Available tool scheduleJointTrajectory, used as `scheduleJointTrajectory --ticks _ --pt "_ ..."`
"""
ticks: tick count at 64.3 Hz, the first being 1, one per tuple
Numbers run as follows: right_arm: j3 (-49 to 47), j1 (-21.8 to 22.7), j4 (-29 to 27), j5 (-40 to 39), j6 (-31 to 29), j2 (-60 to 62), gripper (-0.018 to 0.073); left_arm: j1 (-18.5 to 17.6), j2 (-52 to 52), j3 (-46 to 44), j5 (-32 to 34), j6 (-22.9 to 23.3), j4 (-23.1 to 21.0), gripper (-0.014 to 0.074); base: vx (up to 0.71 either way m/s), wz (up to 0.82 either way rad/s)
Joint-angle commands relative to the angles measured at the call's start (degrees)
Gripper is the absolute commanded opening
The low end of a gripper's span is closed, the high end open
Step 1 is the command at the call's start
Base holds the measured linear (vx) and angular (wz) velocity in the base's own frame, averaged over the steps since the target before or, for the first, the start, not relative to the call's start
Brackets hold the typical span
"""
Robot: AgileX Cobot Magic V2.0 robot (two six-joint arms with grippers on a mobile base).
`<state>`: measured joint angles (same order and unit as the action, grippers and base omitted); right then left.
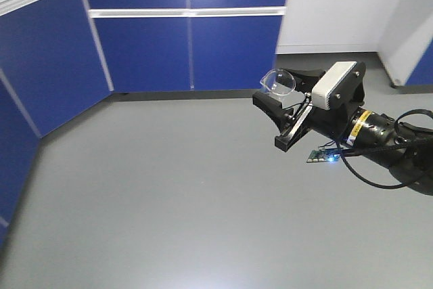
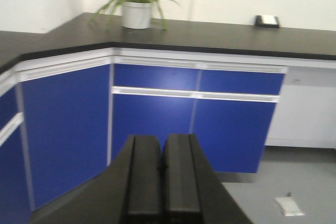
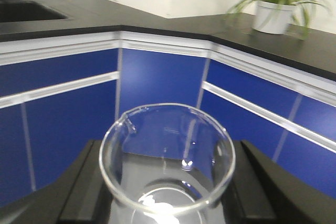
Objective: Grab beaker and place in storage area
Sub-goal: 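Hold the beaker in the right gripper while the base turns to the other bench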
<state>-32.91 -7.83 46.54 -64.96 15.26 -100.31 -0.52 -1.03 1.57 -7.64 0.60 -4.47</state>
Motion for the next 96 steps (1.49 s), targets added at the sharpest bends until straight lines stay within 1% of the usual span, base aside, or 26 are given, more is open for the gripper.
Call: scheduleJointTrajectory --ticks 1,47,96 --pt "-0.89 0.04 -1.25 -10.04 0.24 2.3 0.0243 0.0 -0.33 -1.17 5.26 0.42 -0.55 -0.0006 0.17 -0.54" --pt "-0.89 0.04 -1.19 -10.04 0.24 2.3 0.0243 0.0 -0.33 -1.17 5.26 0.42 -0.55 -0.0006 0.24 -0.49" --pt "-0.89 0.04 -1.2 -10.04 0.24 2.3 0.0243 -0.01 -0.33 -1.17 5.23 0.42 -0.55 -0.0006 0.32 -0.23"
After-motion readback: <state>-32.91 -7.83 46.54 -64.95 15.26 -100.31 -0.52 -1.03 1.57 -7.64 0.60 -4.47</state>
